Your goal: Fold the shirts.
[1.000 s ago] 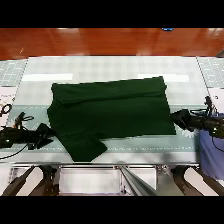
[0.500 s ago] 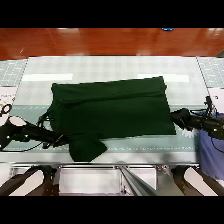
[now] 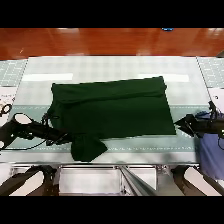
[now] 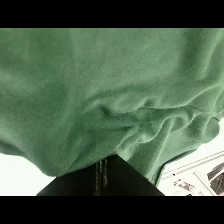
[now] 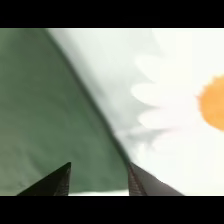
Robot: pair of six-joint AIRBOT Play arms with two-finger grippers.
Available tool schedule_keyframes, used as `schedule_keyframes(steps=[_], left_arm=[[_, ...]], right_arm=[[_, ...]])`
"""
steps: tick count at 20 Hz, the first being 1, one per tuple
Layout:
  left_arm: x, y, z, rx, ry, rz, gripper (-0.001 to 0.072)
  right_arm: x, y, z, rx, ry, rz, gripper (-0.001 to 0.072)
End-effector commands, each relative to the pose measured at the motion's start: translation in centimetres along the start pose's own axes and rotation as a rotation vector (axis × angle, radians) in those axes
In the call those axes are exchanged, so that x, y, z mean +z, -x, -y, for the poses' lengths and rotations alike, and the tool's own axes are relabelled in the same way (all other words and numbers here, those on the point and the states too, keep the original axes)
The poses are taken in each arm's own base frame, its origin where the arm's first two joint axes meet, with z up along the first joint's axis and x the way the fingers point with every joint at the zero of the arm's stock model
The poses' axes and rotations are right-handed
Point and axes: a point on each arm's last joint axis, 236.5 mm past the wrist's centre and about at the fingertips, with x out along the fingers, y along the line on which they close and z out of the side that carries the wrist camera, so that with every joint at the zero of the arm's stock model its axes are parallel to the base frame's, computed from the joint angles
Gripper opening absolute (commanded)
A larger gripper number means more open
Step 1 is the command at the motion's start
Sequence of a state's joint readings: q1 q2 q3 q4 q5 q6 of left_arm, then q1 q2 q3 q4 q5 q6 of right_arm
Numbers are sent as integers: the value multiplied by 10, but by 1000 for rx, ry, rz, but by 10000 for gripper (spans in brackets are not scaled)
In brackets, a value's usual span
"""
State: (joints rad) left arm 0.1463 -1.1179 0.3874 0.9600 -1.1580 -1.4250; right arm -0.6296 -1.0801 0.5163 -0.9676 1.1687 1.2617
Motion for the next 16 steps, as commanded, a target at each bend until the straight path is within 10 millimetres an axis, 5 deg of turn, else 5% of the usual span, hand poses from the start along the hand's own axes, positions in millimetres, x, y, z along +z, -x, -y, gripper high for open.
schedule_keyframes(steps=[1, 7, 9, 13, 16], left_arm=[[19, 1, -1, 9, -4, 80, 15], [23, 1, 1, -1, 2, 97, 15], [24, 1, 1, -1, 1, 100, 15], [41, 15, 8, -9, -49, 150, 15], [70, 45, 23, -26, -79, 232, 15]], right_arm=[[-19, -10, 17, -92, 2, -108, 414], [-11, -47, -11, -17, 58, -144, 379], [1, -46, -26, 28, 98, -123, 25], [17, -25, -49, 66, 190, -122, 25], [34, -8, -65, 80, 237, -92, 25]])
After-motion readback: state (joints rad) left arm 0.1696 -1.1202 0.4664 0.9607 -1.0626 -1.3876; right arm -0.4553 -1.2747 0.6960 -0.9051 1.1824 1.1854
